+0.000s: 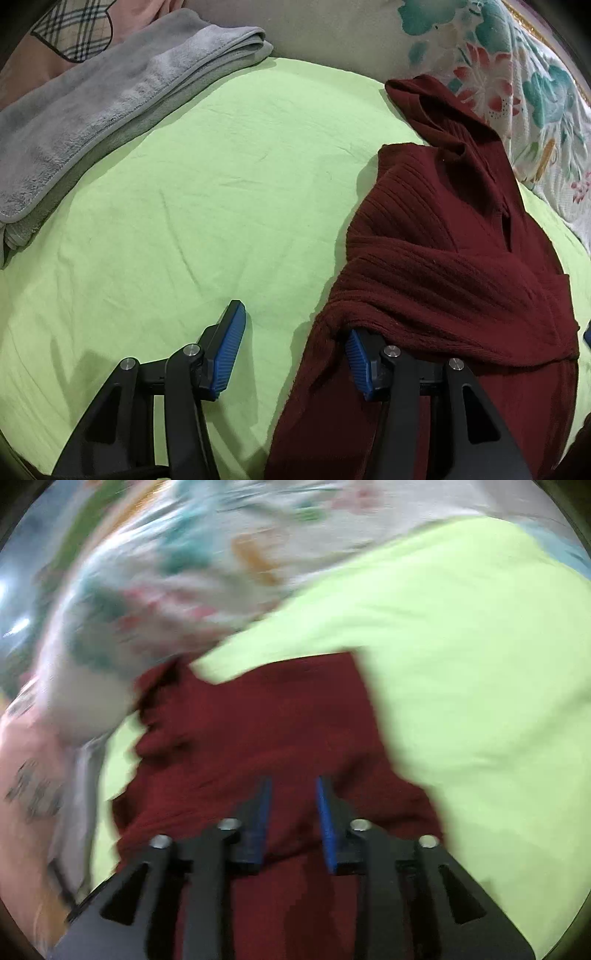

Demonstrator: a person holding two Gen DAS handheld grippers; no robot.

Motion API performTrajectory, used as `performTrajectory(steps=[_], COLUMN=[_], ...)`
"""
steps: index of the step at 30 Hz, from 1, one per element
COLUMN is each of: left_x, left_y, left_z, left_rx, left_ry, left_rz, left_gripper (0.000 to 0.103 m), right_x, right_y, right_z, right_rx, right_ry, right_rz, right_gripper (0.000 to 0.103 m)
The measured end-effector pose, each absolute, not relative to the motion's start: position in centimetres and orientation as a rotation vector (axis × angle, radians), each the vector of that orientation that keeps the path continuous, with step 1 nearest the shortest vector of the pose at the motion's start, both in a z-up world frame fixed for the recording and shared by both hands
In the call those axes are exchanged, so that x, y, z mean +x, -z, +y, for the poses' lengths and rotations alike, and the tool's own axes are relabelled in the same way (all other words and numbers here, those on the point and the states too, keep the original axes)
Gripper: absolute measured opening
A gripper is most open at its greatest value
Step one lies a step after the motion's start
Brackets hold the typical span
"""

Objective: Fold large clothes

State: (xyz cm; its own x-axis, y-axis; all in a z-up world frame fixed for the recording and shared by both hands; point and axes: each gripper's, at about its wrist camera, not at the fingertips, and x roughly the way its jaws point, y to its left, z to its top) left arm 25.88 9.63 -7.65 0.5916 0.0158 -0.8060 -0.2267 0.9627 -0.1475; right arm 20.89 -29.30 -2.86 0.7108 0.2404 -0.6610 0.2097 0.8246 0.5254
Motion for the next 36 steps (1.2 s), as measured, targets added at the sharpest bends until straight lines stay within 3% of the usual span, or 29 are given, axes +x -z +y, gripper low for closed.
performTrajectory(steps=[11,17,18,19,20,22,28,36], left_x=[25.1,25.0,25.0,24.9,24.9,24.8,24.8,23.3], left_y=[7.8,7.9,7.9,7.9,7.9,8.0,8.0,6.7], left_z=[10.3,10.6,10.7,10.7,10.7,10.8,11.1,12.0], left_rx=[-0.286,-0.302,-0.306,-0.312,-0.316,-0.323,-0.337,-0.362], left_ry=[-0.109,-0.086,-0.082,-0.080,-0.079,-0.075,-0.065,-0.016], left_rz=[0.893,0.878,0.875,0.872,0.869,0.864,0.865,0.884], left_gripper=[0.054,0.054,0.054,0.054,0.054,0.054,0.054,0.051], right_x=[36.6,43.0,43.6,43.9,43.9,44.8,47.5,41.0], right_y=[2.8,6.4,6.9,7.2,7.3,7.4,8.2,3.8], right_z=[-8.1,-1.2,-0.1,1.1,1.9,3.2,1.2,-7.3], right_rx=[0.489,0.357,0.348,0.321,0.280,0.261,0.575,0.575], right_ry=[-0.778,-0.837,-0.881,-0.929,-0.924,-0.883,-0.774,-0.673], right_rz=[1.023,1.197,1.232,1.255,1.256,1.244,1.142,0.965], right_gripper=[0.064,0.067,0.066,0.040,0.005,0.007,0.010,0.016])
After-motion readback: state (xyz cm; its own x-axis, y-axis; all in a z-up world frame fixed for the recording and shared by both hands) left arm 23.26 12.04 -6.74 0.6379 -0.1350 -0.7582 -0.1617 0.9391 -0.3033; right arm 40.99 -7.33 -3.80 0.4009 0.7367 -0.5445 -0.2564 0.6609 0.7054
